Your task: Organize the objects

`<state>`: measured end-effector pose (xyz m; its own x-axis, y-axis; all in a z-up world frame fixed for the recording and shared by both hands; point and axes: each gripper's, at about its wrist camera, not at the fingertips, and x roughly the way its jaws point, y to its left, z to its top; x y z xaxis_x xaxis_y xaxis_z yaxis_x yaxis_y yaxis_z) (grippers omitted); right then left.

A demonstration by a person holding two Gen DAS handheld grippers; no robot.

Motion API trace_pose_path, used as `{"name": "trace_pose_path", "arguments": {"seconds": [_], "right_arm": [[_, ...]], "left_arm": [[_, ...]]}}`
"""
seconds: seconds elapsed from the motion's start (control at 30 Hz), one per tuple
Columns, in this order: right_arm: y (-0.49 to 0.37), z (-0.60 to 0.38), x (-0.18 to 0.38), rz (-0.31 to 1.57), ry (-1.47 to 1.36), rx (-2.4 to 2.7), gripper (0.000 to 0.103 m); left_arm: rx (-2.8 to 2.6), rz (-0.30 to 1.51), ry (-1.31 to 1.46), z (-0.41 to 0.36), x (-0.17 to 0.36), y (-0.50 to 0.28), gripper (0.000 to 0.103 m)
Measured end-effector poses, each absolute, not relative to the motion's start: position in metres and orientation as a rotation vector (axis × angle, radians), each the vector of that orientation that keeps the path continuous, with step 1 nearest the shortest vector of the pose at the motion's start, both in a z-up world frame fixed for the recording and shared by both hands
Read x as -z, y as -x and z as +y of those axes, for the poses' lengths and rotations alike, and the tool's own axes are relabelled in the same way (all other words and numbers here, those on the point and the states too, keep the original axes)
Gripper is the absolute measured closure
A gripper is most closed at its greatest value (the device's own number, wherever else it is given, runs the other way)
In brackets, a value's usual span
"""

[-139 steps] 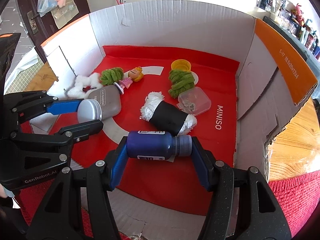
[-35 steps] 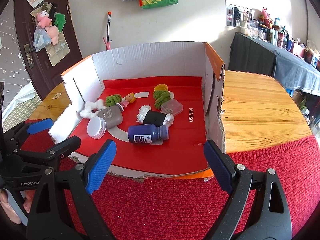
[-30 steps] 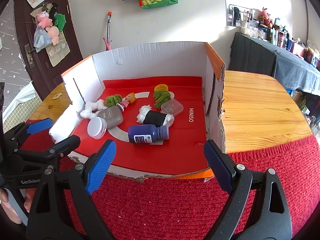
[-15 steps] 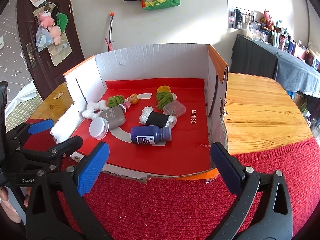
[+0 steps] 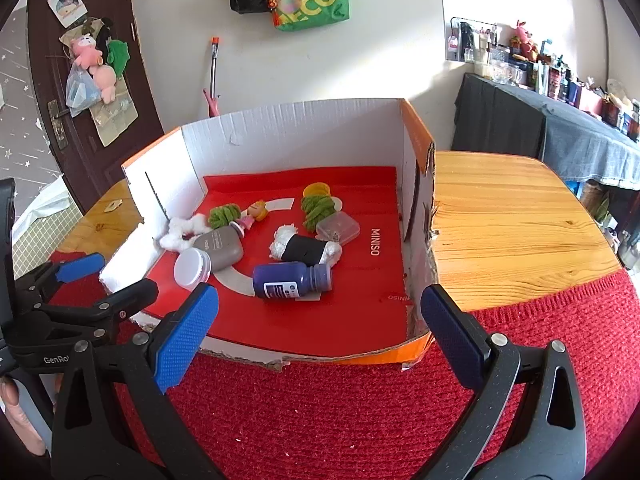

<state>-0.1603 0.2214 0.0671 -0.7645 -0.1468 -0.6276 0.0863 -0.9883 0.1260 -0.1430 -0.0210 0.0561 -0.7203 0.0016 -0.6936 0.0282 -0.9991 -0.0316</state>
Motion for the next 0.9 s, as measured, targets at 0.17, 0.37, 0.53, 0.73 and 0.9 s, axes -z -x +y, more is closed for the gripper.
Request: {"name": "trace_pose_path", "arguments": {"seconds": [0.17, 0.37, 0.53, 0.73, 0.9], "right_arm": [[0.157, 0.22, -0.071, -0.13, -0.979, 2.849, 0.0], [0.147, 0.218, -0.075, -0.116, -0.955, 2.845, 0.0], [0.133, 0.216, -0.074, -0.104, -0.976, 2.828, 0.0], [0.113, 0.214, -0.069, -0.093, -0.987, 2.831, 0.0], [0.108, 0.214, -0.056, -0.105, -1.042, 2.815, 0.0]], "left_arm": [[2.903, 0.072, -1.171, -0.021, -0.056, 0.139, 0.0], [2.922, 0.084, -1.173, -0.02, -0.059, 0.126, 0.0], [2.911, 0.125, -1.215, -0.023, -0.053, 0.112, 0.0], [2.877, 0.136, -1.23, -0.025, -0.044, 0.096, 0.0], [2.858, 0.12, -1.266, -0.022, -0.035, 0.09, 0.0]]}}
